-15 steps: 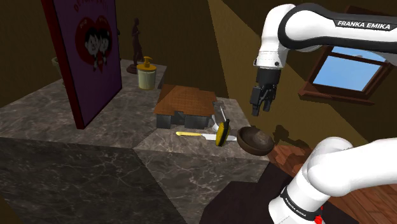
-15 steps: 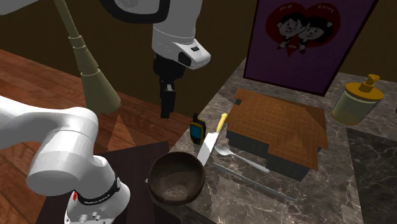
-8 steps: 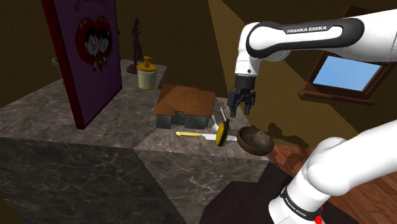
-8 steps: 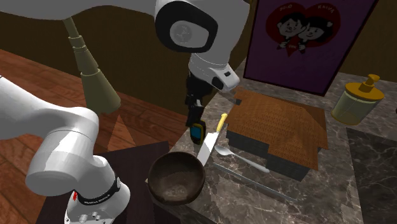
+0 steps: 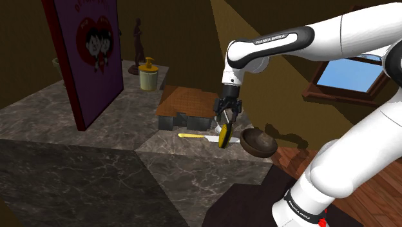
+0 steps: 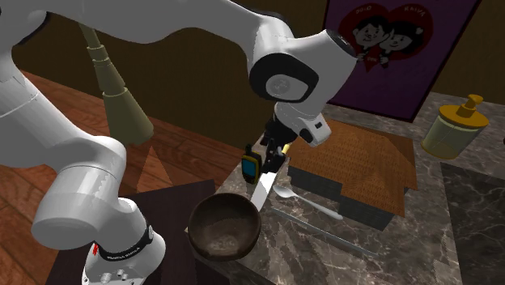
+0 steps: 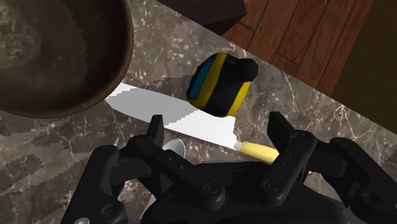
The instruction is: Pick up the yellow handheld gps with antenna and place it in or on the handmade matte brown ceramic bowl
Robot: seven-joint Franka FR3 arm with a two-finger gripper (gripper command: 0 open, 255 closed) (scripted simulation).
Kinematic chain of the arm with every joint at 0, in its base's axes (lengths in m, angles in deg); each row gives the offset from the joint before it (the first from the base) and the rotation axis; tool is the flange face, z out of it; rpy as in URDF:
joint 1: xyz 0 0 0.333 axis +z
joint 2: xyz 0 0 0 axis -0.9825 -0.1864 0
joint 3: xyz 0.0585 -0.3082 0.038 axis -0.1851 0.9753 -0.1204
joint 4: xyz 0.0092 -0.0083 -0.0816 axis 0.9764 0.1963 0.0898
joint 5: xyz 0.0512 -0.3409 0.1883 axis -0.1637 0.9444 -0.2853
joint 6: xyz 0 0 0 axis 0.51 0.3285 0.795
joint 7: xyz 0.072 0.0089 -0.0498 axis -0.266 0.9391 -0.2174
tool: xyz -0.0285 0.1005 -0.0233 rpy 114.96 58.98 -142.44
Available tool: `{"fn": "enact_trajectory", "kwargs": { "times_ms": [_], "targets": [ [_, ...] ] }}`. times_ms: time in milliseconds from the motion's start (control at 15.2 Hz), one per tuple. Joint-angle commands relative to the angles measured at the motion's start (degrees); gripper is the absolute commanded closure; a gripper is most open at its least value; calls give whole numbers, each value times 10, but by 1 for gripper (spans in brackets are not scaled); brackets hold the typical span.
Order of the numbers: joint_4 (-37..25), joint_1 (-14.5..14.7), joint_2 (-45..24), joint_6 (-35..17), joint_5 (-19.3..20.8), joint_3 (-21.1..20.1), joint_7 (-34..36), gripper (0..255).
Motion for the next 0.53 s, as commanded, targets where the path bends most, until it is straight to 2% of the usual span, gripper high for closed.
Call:
{"fn": "enact_trajectory", "kwargs": {
  "times_ms": [0,264,462],
  "targets": [
    [11,1,-6,-16,-4,-2,0,0],
    [40,5,-7,-46,-9,-6,-2,0],
    [44,5,-7,-51,-10,-7,-2,0]
  ]
}}
